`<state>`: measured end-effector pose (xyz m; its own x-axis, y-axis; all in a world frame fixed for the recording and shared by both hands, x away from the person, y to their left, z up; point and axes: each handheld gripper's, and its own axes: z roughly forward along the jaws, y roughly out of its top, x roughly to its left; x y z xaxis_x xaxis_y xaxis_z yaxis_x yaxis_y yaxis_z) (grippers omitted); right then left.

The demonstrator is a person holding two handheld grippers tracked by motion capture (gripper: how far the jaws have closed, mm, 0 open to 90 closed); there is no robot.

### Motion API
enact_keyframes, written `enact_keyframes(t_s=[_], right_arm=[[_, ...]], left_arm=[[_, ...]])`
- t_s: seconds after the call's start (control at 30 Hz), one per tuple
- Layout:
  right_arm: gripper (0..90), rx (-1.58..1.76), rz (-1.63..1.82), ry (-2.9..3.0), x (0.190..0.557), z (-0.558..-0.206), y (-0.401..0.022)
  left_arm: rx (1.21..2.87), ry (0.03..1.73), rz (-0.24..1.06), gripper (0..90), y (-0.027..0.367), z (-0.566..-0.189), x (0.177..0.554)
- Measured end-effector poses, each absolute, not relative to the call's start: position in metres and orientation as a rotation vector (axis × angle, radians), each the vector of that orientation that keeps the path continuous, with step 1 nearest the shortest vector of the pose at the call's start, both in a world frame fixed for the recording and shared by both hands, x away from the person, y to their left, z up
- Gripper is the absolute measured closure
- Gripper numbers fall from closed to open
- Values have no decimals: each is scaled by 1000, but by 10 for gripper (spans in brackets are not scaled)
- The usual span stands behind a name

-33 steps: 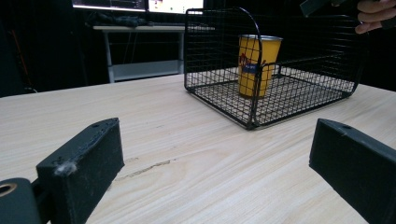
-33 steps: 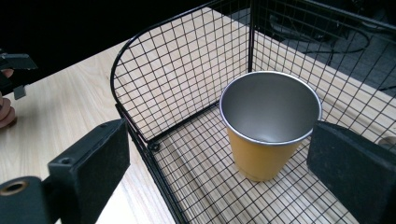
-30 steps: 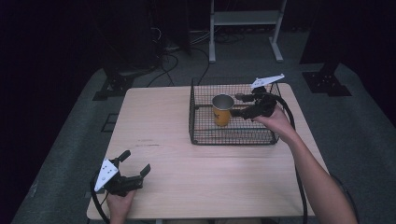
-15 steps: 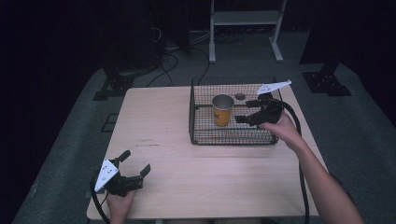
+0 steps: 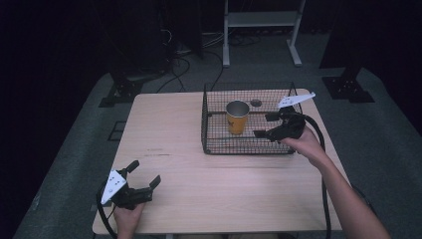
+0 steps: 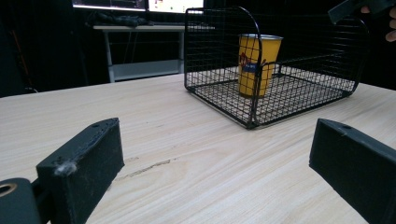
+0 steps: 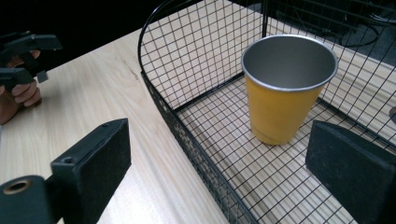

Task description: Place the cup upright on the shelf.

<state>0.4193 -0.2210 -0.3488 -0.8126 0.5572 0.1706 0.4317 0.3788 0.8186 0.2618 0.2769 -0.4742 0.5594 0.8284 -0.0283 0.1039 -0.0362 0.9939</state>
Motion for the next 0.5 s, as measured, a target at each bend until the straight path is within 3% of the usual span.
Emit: enact_keyframes(t_s=[0.5], right_arm=[[62,910,1424,2508,403,-360,-229]], left_arm=[[1517,829,709,23,277,-474,262]])
